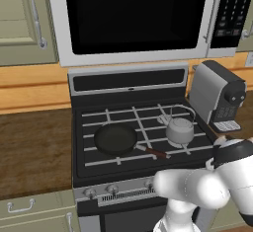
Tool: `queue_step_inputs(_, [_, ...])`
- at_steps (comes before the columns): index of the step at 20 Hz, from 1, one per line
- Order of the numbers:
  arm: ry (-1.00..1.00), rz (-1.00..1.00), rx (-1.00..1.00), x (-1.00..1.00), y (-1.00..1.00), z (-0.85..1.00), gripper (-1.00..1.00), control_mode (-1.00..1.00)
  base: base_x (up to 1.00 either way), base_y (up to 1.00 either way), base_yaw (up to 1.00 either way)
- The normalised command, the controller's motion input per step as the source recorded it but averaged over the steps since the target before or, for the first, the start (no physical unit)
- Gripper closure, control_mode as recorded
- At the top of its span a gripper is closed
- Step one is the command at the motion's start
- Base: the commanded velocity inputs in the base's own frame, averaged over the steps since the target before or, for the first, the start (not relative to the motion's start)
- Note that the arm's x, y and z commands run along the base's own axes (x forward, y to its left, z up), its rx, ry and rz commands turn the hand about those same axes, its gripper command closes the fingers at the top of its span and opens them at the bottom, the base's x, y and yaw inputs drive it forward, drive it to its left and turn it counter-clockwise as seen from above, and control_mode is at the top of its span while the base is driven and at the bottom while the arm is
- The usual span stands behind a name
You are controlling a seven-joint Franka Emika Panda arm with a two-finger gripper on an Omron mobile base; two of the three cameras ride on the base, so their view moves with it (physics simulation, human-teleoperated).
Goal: Pick the kettle from the counter and place it on a stove burner. Then turn the burner on.
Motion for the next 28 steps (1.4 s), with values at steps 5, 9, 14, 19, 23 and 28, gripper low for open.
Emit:
queue_step_inputs(5, [0.11,0.17,0.0,-0.49,-0.04,0.0,1.0,-1.0,0.0,0.0,0.0])
queue_step_inputs(9, [0.15,0.15,0.02,-0.59,-0.2,0.0,1.0,-1.0,0.0,0.0,0.0])
queue_step_inputs(14, [0.16,0.12,0.03,-0.68,-0.29,0.0,1.0,-1.0,0.0,0.0,0.0])
queue_step_inputs(19, [0.19,0.08,0.03,-0.71,-0.35,0.0,1.0,-1.0,0.0,0.0,0.0])
queue_step_inputs(23, [0.22,0.05,0.07,-0.3,-0.34,-0.09,1.0,-1.0,0.0,0.0,0.0])
queue_step_inputs(28, [0.03,0.0,-0.07,-0.47,0.29,-0.38,1.0,-1.0,0.0,0.0,0.0])
